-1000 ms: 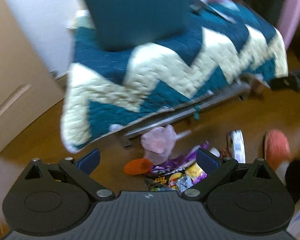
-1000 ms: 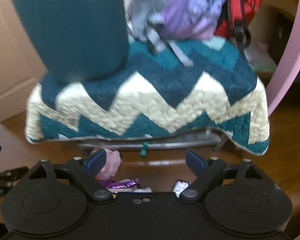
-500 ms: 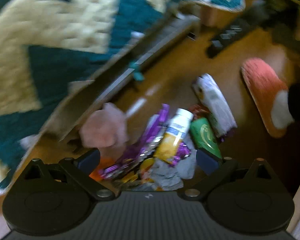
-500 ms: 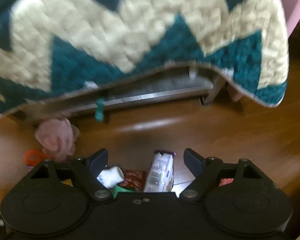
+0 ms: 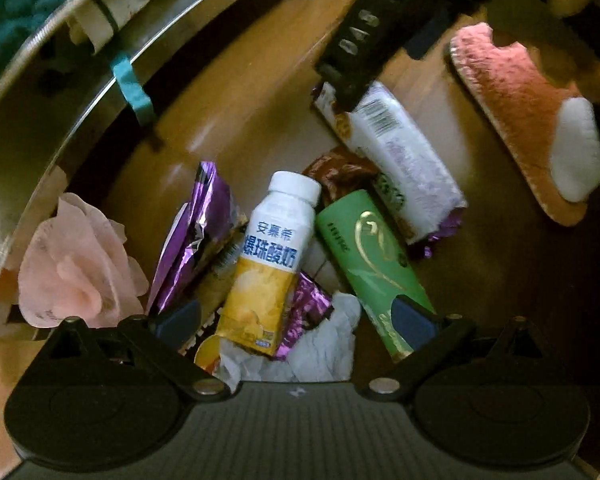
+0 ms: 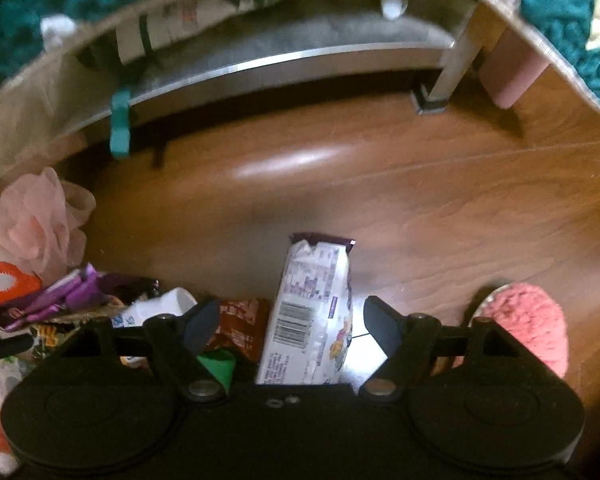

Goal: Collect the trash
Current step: 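Lower both tools to the pile, grasping the white yogurt bottle with left while right grasps the white snack bar, then lift the yogurt bottle with left while right carries the snack bar toward the teal wastebasket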

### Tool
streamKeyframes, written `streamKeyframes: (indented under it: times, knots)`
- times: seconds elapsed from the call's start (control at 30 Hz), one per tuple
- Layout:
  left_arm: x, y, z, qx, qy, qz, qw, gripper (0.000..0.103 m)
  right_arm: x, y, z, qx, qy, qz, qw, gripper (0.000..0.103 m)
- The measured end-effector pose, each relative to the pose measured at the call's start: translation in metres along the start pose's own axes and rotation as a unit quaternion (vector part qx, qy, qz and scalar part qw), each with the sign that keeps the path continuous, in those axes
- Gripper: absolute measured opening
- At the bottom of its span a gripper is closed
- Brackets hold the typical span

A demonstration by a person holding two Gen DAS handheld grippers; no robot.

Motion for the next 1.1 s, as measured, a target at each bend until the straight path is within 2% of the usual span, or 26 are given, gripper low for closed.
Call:
streamKeyframes:
  times: [0.13, 0.2, 0.4, 0.43, 0.47, 0.5, 0.57, 0.63, 0.87, 1.1]
  knots:
    - [0.02, -0.002, -0.016, -0.007, -0.009, 0.025, 0.9996, 0.1, 0.003, 0.001, -0.016, 0.005, -0.004, -0.006, 1.0, 0.079]
    - [0.03, -0.002, -0.025, -0.002, -0.014, 0.032, 0.9994, 0.089, 0.005, 0.001, -0.023, 0.006, -0.005, -0.006, 1.0, 0.078]
    - [0.037, -0.005, -0.044, 0.008, -0.008, 0.043, 0.999, 0.076, 0.007, -0.001, -0.043, 0.009, 0.005, -0.006, 1.0, 0.074]
    - [0.037, -0.006, -0.047, 0.01, -0.007, 0.044, 0.999, 0.072, 0.006, -0.001, -0.046, 0.01, 0.008, -0.007, 1.0, 0.072]
    - [0.037, -0.006, -0.05, 0.013, -0.005, 0.046, 0.9989, 0.063, 0.005, 0.0, -0.049, 0.012, 0.009, -0.011, 1.0, 0.07]
    - [0.036, -0.006, -0.053, 0.017, -0.001, 0.048, 0.9987, 0.059, 0.003, 0.0, -0.052, 0.013, 0.013, -0.015, 1.0, 0.069]
    - [0.036, -0.006, -0.058, 0.022, 0.003, 0.053, 0.9984, 0.059, 0.001, 0.0, -0.057, 0.016, 0.017, -0.02, 1.0, 0.067]
    - [0.036, -0.007, -0.06, 0.024, 0.007, 0.055, 0.9982, 0.054, 0.001, 0.001, -0.063, 0.018, 0.026, -0.015, 0.999, 0.066]
    - [0.034, -0.011, -0.062, 0.031, 0.011, 0.058, 0.9978, 0.046, 0.001, 0.0, -0.069, 0.016, 0.034, -0.019, 0.999, 0.045]
    - [0.032, -0.014, -0.047, 0.034, 0.005, 0.072, 0.9968, 0.044, -0.006, 0.004, -0.047, 0.012, 0.066, -0.017, 0.998, 0.043]
Point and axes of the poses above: each gripper's, at about its wrist camera, not at the fingertips, and z roughly against the way its jaws point, x to its left, y to its underside, the point moved 7 cm from there along -z, roughly the way its jaws point, and after that the axes turned 7 degrees about y, right-handed, at the moved point
